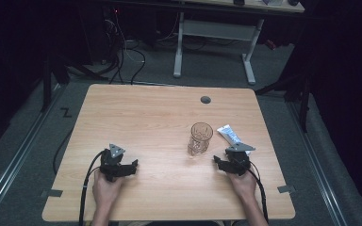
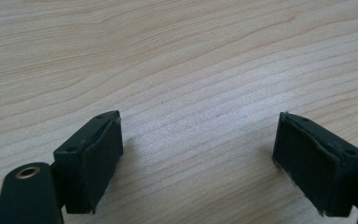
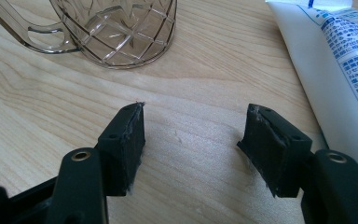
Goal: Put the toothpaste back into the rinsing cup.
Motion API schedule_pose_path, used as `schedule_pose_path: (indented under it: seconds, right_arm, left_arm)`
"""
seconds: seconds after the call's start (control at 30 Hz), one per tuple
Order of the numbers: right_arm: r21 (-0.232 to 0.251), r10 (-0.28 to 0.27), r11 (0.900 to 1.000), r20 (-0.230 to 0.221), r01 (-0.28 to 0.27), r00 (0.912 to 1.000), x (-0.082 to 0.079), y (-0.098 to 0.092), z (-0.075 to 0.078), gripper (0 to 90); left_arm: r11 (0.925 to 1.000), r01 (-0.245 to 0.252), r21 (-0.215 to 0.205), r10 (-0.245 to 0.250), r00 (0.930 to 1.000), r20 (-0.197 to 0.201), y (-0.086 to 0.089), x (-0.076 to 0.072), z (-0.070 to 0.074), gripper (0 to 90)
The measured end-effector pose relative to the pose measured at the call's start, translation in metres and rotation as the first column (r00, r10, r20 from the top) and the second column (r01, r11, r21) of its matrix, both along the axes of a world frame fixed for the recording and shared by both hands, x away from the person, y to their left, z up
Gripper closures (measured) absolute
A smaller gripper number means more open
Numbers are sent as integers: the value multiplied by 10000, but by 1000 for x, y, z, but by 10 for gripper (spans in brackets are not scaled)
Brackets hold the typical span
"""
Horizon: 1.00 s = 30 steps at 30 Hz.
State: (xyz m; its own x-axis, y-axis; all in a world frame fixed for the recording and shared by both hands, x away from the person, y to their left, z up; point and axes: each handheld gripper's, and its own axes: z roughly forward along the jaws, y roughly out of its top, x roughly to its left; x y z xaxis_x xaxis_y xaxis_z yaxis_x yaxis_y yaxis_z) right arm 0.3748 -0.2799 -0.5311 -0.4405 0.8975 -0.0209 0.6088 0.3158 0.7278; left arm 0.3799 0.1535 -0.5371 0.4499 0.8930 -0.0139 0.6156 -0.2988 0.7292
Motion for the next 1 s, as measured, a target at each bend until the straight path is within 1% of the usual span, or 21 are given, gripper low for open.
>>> schedule_pose_path:
  seconds: [0.63,1.0]
  right_arm:
    - [17,37,10000,-16,-37,10000,0,0,0,381]
    - [36,-28,10000,-41,29,10000,0,0,0,381]
  left_arm:
    - [10000,-33,-17,33,10000,-10,0,0,0,161]
    - [10000,-42,-22,42,10000,-11,0,0,0,162]
